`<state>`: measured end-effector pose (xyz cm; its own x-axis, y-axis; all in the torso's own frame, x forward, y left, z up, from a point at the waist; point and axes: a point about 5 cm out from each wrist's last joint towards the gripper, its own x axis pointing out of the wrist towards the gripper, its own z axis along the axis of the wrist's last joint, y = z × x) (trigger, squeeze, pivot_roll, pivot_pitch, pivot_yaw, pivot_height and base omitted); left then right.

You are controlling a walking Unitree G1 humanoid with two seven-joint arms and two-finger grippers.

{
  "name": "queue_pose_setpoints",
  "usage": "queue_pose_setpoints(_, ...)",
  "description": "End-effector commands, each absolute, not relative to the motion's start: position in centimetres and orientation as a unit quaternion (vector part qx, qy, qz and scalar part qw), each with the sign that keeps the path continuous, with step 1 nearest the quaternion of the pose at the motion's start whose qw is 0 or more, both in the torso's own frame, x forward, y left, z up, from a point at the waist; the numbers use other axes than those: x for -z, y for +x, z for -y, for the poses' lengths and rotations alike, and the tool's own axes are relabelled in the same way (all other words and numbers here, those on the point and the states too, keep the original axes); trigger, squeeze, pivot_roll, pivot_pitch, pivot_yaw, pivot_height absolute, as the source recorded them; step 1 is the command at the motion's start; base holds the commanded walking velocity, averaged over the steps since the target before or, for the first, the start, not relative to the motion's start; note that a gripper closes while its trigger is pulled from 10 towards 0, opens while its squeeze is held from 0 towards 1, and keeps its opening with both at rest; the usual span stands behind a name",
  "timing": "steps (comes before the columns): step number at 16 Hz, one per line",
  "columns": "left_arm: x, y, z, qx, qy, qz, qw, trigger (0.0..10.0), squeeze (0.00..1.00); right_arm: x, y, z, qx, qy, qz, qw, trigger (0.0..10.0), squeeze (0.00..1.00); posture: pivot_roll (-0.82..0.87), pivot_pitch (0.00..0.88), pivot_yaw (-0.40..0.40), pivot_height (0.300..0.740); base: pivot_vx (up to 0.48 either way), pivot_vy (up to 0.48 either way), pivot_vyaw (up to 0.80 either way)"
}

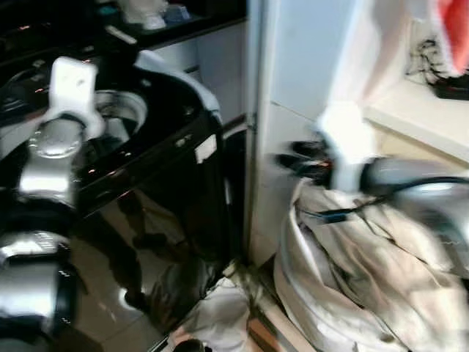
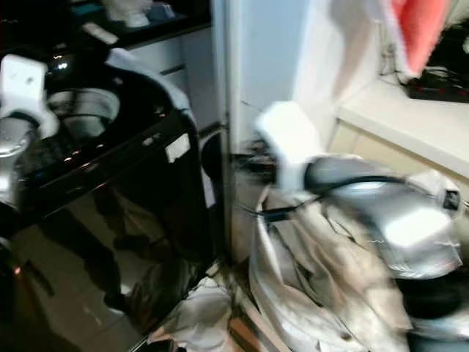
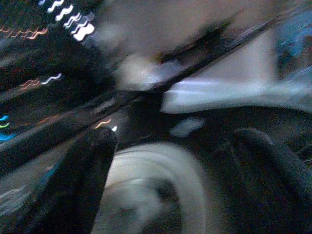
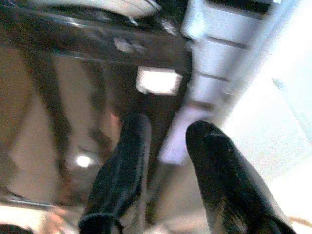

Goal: Clothes washing

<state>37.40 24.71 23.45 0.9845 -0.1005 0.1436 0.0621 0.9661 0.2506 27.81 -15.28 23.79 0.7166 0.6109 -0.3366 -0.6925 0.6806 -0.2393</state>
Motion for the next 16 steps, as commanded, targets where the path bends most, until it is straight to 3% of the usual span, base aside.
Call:
queue_pose_setpoints(1, -24.3, 37.1, -23.4, 0.096, 0.089, 0.106, 0.986, 10.0, 0.98, -23.9, 27.3, 15.6, -0.365, -0.186, -0.118, 0.905, 10.0, 1.00, 0.02, 0.000, 0.057, 0.740, 0.000, 0.000, 0.00)
queue_pose_setpoints(2, -23.1, 35.4, -19.5, 0.247, 0.072, 0.096, 0.962, 10.0, 0.11, -23.9, 26.1, 17.9, -0.371, -0.200, -0.145, 0.895, 10.0, 1.00, -0.01, 0.000, 0.074, 0.740, 0.000, 0.000, 0.00)
queue_pose_setpoints(5, -21.2, 32.7, -15.3, 0.382, 0.069, 0.091, 0.917, 10.0, 0.09, -23.8, 25.2, 21.4, -0.332, -0.234, -0.202, 0.891, 10.0, 1.00, -0.02, 0.000, 0.081, 0.740, 0.000, 0.000, 0.00)
queue_pose_setpoints(7, -20.6, 30.9, -12.5, 0.464, 0.039, 0.089, 0.881, 10.0, 0.09, -23.4, 25.2, 24.3, -0.262, -0.260, -0.245, 0.896, 10.0, 1.00, -0.03, 0.000, 0.083, 0.740, 0.000, 0.000, 0.00)
queue_pose_setpoints(11, -19.8, 29.0, -10.8, 0.532, 0.000, 0.053, 0.845, 10.0, 0.09, -21.8, 23.3, 27.4, -0.242, -0.278, -0.332, 0.868, 10.0, 1.00, -0.04, 0.000, 0.090, 0.740, 0.000, 0.000, 0.00)
queue_pose_setpoints(14, -19.2, 27.9, -10.4, 0.565, -0.014, 0.022, 0.825, 10.0, 0.09, -19.5, 24.2, 29.2, -0.179, -0.275, -0.337, 0.882, 10.0, 1.00, -0.05, 0.000, 0.092, 0.740, 0.000, 0.000, 0.00)
queue_pose_setpoints(15, -19.1, 27.6, -10.3, 0.573, -0.014, 0.014, 0.819, 10.0, 0.08, -18.8, 24.6, 29.3, -0.167, -0.266, -0.331, 0.890, 10.0, 0.63, -0.05, 0.000, 0.092, 0.740, 0.000, 0.000, 0.00)
queue_pose_setpoints(16, -19.0, 27.3, -10.2, 0.580, -0.016, 0.009, 0.815, 10.0, 0.05, -18.0, 24.9, 29.4, -0.164, -0.250, -0.328, 0.896, 10.0, 0.00, -0.05, 0.000, 0.092, 0.740, 0.000, 0.000, 0.00)
